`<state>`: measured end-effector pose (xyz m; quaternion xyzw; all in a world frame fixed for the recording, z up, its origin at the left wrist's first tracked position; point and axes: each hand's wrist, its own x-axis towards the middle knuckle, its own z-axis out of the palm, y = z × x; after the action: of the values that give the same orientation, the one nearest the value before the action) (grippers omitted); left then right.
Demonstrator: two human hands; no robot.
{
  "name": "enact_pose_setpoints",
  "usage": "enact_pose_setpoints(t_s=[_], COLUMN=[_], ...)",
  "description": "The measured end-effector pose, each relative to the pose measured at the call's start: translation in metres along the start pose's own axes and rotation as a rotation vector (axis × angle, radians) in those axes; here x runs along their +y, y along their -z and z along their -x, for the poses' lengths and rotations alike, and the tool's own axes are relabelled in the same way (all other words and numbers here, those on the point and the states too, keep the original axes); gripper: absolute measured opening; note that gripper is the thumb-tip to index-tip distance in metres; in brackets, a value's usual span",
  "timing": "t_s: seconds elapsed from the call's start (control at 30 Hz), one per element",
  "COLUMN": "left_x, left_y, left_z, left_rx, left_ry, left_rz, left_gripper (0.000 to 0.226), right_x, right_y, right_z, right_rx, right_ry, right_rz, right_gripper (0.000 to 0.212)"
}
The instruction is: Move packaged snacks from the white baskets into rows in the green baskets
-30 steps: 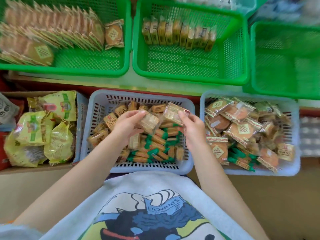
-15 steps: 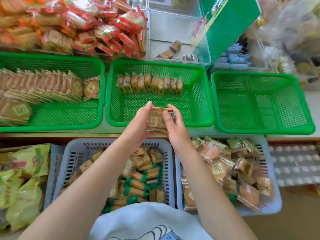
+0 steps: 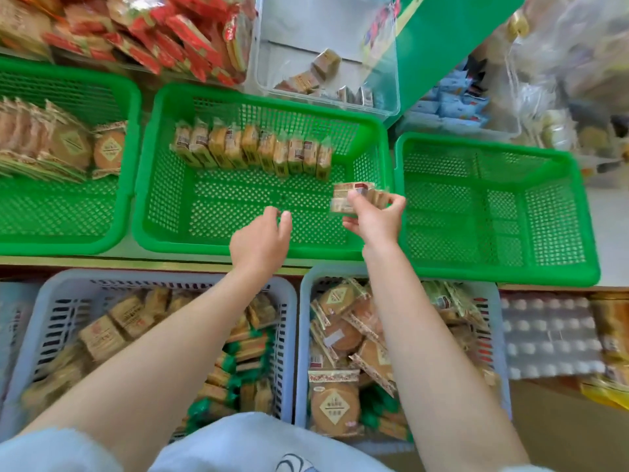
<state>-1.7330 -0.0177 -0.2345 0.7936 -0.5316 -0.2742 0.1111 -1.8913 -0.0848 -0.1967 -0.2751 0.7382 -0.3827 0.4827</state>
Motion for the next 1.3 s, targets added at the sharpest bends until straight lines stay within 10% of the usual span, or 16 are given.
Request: enact_pose_setpoints(t_s=[0.4, 0.9, 1.1, 1.3], left_x=[0.000, -0.007, -0.005, -0.012], left_y=[-0.016, -0.024, -0.023, -0.008], left_z=[-0.006, -0.008, -0.010, 0.000], left_rx=[0.046, 0.119, 0.118, 0.016], left_ry=[0.008, -0.024, -0.018, -0.123], left_rz=[-0.301, -0.297, -0.295, -0.026], left_gripper=[0.050, 0.048, 0.051, 0.046], right_x=[-0.022, 0.009, 0.012, 0.035], right_y=[-0.074, -0.066, -0.027, 0.016], right_z=[-0.090, -0.112, -0.052, 0.058], right_rx=[0.013, -0.418, -0.361, -0.365], right_ry=[0.165, -0.128, 0.063, 0.279], right_rz=[0.557, 0.157, 0.166, 0.239], right_gripper=[0.075, 0.116, 0.087, 0.010])
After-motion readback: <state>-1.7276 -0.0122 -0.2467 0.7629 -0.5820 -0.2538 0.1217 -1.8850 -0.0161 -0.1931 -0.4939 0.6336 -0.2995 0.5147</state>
